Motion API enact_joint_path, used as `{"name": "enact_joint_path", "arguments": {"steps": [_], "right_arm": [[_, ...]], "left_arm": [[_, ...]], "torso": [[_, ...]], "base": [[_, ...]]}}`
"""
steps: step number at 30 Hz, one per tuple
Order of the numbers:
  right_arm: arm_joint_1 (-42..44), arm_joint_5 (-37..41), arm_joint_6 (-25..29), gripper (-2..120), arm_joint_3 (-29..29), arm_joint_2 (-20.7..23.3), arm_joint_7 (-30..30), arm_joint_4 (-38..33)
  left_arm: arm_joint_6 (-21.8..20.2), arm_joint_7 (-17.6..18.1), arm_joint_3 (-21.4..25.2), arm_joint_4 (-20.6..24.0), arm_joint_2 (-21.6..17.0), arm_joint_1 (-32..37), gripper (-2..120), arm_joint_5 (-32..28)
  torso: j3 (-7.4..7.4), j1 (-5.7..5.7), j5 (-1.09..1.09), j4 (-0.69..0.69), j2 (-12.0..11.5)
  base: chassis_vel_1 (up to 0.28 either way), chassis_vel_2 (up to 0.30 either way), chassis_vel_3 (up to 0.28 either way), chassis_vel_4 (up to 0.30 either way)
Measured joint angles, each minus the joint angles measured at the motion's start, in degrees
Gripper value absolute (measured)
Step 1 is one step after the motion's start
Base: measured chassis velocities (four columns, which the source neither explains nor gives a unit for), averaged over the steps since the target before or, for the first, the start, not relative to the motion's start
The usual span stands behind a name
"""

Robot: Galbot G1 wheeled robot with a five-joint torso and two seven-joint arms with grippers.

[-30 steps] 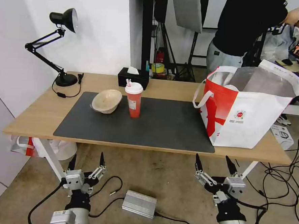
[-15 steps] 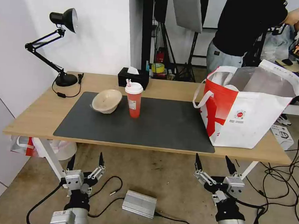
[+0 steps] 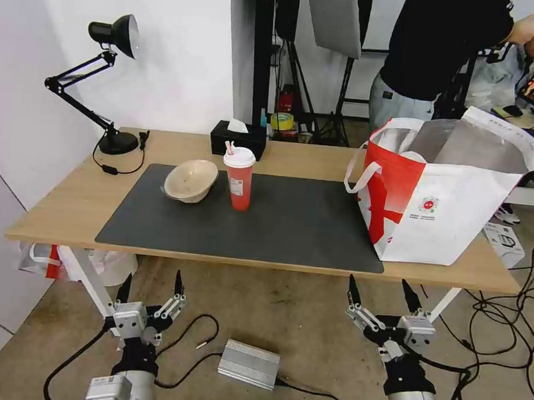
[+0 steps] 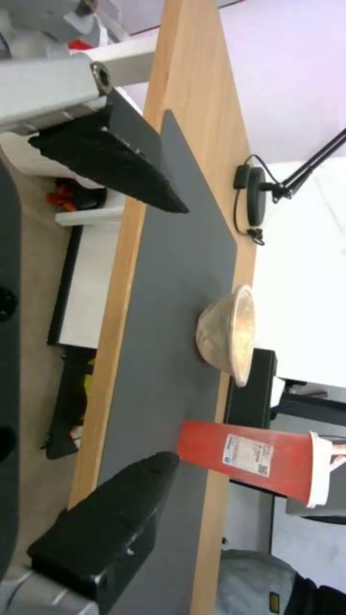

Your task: Pick up the trash from the table and place it into the takeout bag.

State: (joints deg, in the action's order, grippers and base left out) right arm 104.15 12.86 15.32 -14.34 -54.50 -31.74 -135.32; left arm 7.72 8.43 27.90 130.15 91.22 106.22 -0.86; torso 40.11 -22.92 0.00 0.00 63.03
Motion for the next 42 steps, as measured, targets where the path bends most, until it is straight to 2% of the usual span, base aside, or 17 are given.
{"name": "enact_joint_path", "arguments": {"steps": [3, 6, 9, 15, 31, 42], "right_arm": [[-0.2, 1.8, 0.2, 100, -0.1, 1.5, 1.6, -1.6], [-1.2, 6.6, 1.8, 100, -1.1, 4.7, 6.8, -2.9], [-2.7, 9.1, 2.2, 100, -1.7, 7.0, 9.6, -3.3], [-5.1, 15.1, 1.2, 100, -2.5, 11.8, 13.5, -4.9], [-8.8, 23.1, -2.2, 100, -3.4, 18.2, 19.6, -6.3], [-17.9, 30.2, -5.5, 100, -2.1, 21.6, 23.1, -3.1]], "left_arm": [[0.0, 0.1, 0.1, 0.3, 0.0, 0.2, 100, -0.1], [-0.1, 0.1, 0.2, 0.5, 0.0, 0.0, 100, -0.5], [-0.1, 0.1, 0.2, 0.5, 0.0, -0.1, 100, -0.5], [-0.6, 0.1, 0.4, 0.9, 0.0, -0.3, 100, -0.8], [0.2, 0.1, 0.3, 0.8, 0.0, 0.1, 100, -1.0], [0.3, 0.1, 0.6, 0.4, 0.1, -0.1, 100, -1.0]], "torso": [[0.0, 0.0, 0.0, 0.0, 0.0], [0.0, 0.0, 0.0, 0.0, 0.0], [0.0, 0.0, 0.01, 0.01, 0.0], [0.0, -0.01, 0.0, 0.0, 0.0], [0.0, -0.01, 0.0, 0.0, 0.0], [0.01, -0.01, 0.0, 0.0, 0.0]], "base": [[0.0, 0.0, 0.0, 0.0], [0.0, 0.0, 0.0, 0.0], [0.0, 0.0, 0.0, 0.0], [0.0, 0.0, 0.0, 0.0], [0.0, 0.0, 0.0, 0.0], [0.0, 0.0, 0.0, 0.0]]}}
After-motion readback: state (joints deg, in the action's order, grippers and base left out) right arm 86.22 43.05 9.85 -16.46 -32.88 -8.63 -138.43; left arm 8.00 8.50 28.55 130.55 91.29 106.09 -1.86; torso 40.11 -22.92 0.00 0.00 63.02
